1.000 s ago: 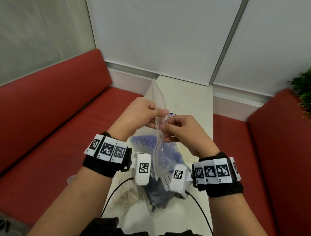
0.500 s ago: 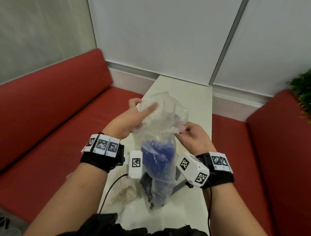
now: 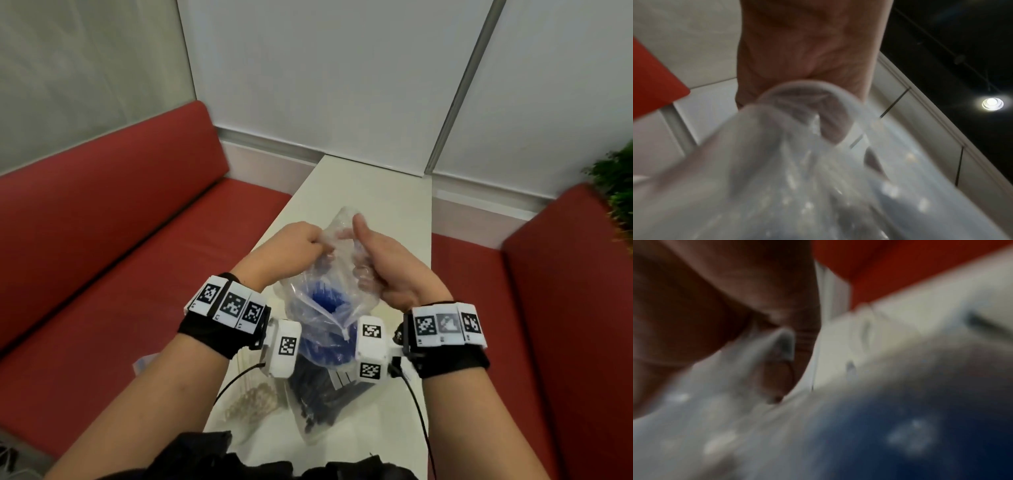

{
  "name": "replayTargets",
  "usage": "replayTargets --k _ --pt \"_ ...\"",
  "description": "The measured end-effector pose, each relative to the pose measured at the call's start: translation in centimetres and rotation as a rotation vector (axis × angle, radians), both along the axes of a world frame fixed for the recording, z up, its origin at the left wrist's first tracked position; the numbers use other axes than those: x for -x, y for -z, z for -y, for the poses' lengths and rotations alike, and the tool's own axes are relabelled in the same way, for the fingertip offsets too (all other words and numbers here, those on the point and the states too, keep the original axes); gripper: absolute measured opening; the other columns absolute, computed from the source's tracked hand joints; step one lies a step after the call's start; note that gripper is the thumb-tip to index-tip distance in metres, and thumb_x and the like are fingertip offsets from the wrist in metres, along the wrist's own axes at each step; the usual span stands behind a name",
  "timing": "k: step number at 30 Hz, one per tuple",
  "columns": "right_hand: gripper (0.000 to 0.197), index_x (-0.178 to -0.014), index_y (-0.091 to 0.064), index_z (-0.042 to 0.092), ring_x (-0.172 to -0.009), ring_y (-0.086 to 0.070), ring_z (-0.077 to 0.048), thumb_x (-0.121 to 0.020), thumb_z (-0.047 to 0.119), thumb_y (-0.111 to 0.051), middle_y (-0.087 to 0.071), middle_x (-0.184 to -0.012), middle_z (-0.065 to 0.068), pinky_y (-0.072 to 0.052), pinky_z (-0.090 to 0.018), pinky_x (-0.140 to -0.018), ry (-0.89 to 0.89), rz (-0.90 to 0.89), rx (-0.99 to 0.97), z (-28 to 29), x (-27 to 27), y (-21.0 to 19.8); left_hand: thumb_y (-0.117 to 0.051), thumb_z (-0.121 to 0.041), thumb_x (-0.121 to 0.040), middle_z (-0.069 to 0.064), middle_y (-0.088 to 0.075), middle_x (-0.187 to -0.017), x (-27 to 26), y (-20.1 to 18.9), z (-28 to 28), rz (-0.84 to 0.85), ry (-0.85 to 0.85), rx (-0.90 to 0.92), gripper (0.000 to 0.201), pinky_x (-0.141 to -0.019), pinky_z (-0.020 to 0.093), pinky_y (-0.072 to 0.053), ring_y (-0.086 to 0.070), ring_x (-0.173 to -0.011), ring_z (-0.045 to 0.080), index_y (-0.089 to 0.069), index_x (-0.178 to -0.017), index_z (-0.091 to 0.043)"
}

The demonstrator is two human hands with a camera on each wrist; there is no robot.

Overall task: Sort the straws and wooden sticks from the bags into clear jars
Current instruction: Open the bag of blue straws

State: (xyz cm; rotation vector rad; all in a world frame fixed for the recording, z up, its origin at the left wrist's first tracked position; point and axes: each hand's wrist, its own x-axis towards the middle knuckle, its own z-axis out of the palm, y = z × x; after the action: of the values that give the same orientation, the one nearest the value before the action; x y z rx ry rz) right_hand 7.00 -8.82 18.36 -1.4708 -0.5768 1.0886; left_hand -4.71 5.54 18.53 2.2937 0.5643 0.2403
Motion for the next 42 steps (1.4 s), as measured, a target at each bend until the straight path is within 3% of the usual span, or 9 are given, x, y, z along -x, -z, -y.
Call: replayTargets --k 5,12,15,19,21,24,30,34,42 --pt "0.059 -0.129 -0.042 0.026 -0.086 -0.066 -0.02 -0.084 0.049 -0.072 -0.065 -0.101 -0.003 -0.056 -0.034 -0.069 -0.165 0.701 0.519 1.9 -0.2 -0.4 -0.047 -0.019 -0.095 0.014 -0.067 -0.094 -0.9 0.8 0.7 0.009 -0.265 0.073 0.026 -0.072 0.034 -0.045 -0.06 -0.09 0.03 -0.067 -0.088 -0.005" --pt "0.017 -0.107 -0.063 0.006 -0.078 -0.077 -0.034 -0.101 0.018 -0.053 -0.075 -0.095 -0.018 -0.063 -0.049 -0.081 -0.106 0.426 0.513 3.5 -0.5 -1.1 -0.036 -0.024 -0.101 0.023 -0.063 -0.108 -0.9 0.9 0.4 0.141 -0.471 0.125 0.035 -0.073 0.031 -0.039 -0.058 -0.1 0.038 -0.058 -0.108 0.002" --pt "0.012 -0.097 -0.066 0.002 -0.074 -0.076 -0.026 -0.092 -0.005 -0.057 -0.073 -0.091 -0.017 -0.064 -0.038 -0.071 0.081 0.438 0.352 3.4 -0.8 -0.4 -0.035 -0.022 -0.1 0.016 -0.06 -0.098 -1.3 0.7 0.6 0.076 -0.401 0.158 0.027 -0.068 0.035 -0.042 -0.057 -0.08 0.029 -0.043 -0.118 -0.004" --pt "0.027 -0.105 -0.066 -0.002 -0.081 -0.074 -0.026 -0.094 -0.015 -0.045 -0.072 -0.1 -0.022 -0.064 -0.037 -0.07 0.221 -0.204 -0.011 2.7 -1.1 0.2 -0.038 -0.02 -0.097 0.016 -0.063 -0.089 -0.5 0.5 0.4 -0.062 -0.209 0.225 0.047 -0.051 0.03 -0.045 -0.06 -0.067 0.028 -0.022 -0.139 -0.033" --pt "0.035 -0.129 -0.055 -0.008 -0.116 -0.064 -0.037 -0.098 -0.012 -0.038 -0.062 -0.129 -0.031 -0.05 -0.053 -0.103 0.196 -0.611 -0.13 2.0 -0.5 0.5 -0.042 -0.026 -0.099 0.011 -0.069 -0.094 -0.2 0.4 0.5 -0.118 -0.067 0.392 0.04 -0.05 0.028 -0.048 -0.063 -0.069 0.022 -0.043 -0.137 -0.036" --pt "0.041 -0.139 -0.046 -0.011 -0.123 -0.059 -0.046 -0.104 0.01 -0.049 -0.056 -0.134 -0.034 -0.046 -0.062 -0.104 0.165 -0.987 -0.176 1.2 0.7 1.3 -0.047 -0.022 -0.099 0.0 -0.074 -0.086 -0.3 0.9 0.7 -0.216 0.074 0.485 0.026 -0.051 0.022 -0.051 -0.068 -0.068 0.013 -0.07 -0.11 -0.022" --pt "0.032 -0.094 -0.072 -0.006 -0.063 -0.071 -0.031 -0.095 0.016 -0.048 -0.07 -0.074 -0.018 -0.06 -0.043 -0.063 0.105 -0.775 -0.157 1.9 0.5 3.2 -0.051 -0.055 -0.091 -0.004 -0.072 -0.11 0.2 2.1 0.2 -0.194 0.096 0.622 0.044 -0.08 0.038 -0.059 -0.069 -0.099 0.016 -0.065 -0.119 -0.025" --pt "0.036 -0.123 -0.065 0.001 -0.071 -0.072 -0.024 -0.092 0.02 -0.063 -0.074 -0.091 -0.013 -0.06 -0.037 -0.065 0.089 -0.394 -0.116 1.8 0.5 3.3 -0.059 -0.076 -0.077 -0.012 -0.071 -0.113 0.4 2.7 0.5 -0.048 0.161 0.525 0.059 -0.083 0.04 -0.058 -0.069 -0.105 0.012 -0.058 -0.124 -0.04" --pt "0.03 -0.115 -0.068 0.0 -0.095 -0.074 -0.038 -0.101 0.025 -0.06 -0.075 -0.106 -0.022 -0.06 -0.049 -0.088 0.237 -0.184 -0.016 1.3 -0.1 4.7 -0.053 -0.053 -0.095 -0.006 -0.075 -0.086 -0.5 4.3 0.7 0.137 -0.059 0.388 0.037 -0.087 0.038 -0.054 -0.07 -0.086 0.012 -0.069 -0.076 -0.025"
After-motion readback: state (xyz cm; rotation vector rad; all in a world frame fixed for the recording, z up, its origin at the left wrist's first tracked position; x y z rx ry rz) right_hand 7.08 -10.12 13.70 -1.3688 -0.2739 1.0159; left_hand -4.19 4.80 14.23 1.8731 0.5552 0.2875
